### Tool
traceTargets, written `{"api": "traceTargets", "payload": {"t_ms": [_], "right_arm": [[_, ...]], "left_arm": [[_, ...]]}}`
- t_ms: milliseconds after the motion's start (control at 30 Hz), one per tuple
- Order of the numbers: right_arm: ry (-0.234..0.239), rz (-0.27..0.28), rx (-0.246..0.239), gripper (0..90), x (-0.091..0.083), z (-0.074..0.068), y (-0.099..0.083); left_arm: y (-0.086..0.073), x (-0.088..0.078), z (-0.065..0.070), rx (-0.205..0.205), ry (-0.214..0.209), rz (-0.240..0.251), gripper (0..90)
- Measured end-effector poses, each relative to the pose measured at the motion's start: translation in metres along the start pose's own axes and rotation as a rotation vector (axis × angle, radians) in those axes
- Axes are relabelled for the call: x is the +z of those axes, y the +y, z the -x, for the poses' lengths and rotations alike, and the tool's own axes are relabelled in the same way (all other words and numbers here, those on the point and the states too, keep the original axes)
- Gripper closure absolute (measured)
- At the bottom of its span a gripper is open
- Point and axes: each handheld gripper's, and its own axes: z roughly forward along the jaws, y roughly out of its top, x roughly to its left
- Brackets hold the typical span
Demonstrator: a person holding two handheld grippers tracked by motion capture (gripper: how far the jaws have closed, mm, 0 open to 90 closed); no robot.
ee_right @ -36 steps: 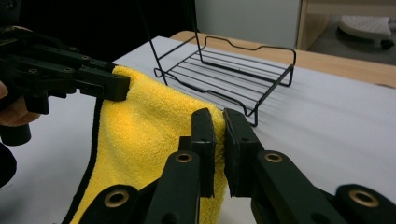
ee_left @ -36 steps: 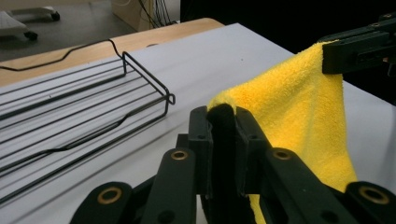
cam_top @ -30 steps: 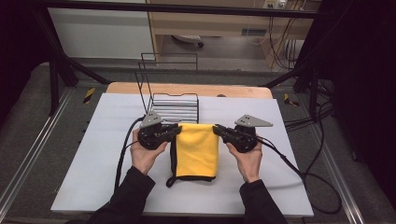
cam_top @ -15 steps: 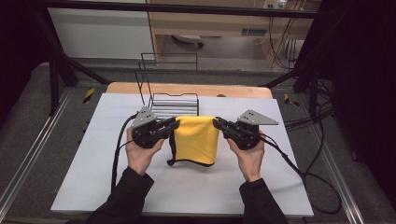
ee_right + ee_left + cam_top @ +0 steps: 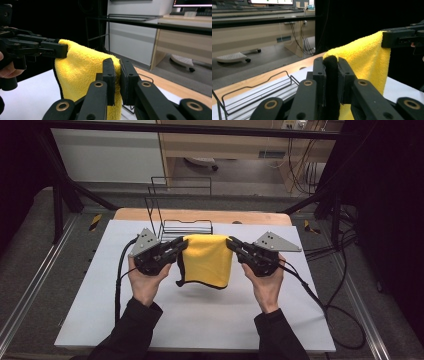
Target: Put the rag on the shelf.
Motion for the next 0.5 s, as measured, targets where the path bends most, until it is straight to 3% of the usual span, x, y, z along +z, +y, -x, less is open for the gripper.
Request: {"api": "traceTargets", "payload": {"t_ms": [500], "right_arm": [[-0.013,0.114,-0.033,84.1,0.004,-0.011,0.024]], "left_arm": [[0.024,-0.013,-0.007,0.011,0.030,0.105,79.0]]}}
